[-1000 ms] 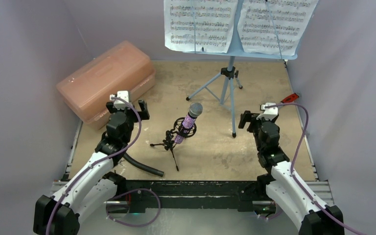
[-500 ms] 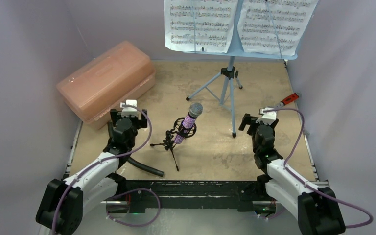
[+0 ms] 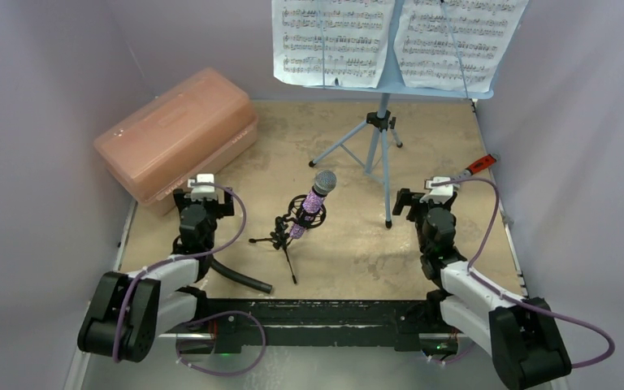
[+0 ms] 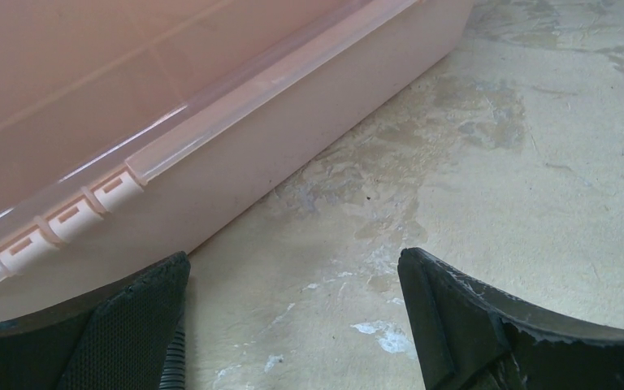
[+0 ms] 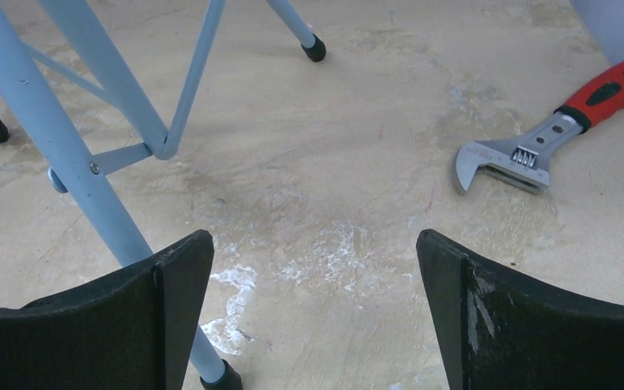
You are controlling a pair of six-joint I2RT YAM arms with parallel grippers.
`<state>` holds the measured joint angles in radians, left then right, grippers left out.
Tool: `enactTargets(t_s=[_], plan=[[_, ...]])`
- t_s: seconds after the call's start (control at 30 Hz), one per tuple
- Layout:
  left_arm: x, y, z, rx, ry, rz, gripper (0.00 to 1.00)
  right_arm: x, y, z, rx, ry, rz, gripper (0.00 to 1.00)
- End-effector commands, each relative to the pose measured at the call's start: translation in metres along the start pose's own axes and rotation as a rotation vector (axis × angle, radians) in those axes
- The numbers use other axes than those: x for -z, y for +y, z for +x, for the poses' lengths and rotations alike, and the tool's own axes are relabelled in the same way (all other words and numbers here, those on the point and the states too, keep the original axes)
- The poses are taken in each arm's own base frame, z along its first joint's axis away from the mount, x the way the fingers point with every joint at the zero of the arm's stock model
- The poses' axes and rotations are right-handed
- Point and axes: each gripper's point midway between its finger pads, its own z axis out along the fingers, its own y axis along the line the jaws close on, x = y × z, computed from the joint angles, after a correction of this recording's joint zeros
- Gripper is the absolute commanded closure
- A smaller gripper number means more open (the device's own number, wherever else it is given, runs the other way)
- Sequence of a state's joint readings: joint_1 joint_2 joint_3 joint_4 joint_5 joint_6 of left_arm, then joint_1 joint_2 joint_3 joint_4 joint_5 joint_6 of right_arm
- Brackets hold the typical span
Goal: Set up the instrument practice props
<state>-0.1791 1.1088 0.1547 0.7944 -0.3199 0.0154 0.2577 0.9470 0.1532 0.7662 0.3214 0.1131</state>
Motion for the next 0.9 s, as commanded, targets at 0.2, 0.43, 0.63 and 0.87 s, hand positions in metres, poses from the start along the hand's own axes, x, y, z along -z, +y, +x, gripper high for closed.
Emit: enactTargets(t_s=[0.2,0.43,0.63,0.87], plan=[[-0.016,-0.006,-0.013,0.054,-0.176,0.054,0.00,-0.009,0.014,-0.025,0.080,-0.111,-0.102,0.02],[-0.039,-0.018,0.006,0.005,-0.150,0.103,0.00,-0.018,0.004,-0.029,0.074,-0.130,-0.058,0.02],[-0.053,-0.022,0.014,0.001,-0.083,0.135,0.00,-0.027,0.002,-0.035,0.104,-0.161,-0.071,0.02],[-0.058,-0.020,0.016,0.008,-0.066,0.120,0.01,-0.049,0.004,-0.041,0.127,-0.190,-0.090,0.02]])
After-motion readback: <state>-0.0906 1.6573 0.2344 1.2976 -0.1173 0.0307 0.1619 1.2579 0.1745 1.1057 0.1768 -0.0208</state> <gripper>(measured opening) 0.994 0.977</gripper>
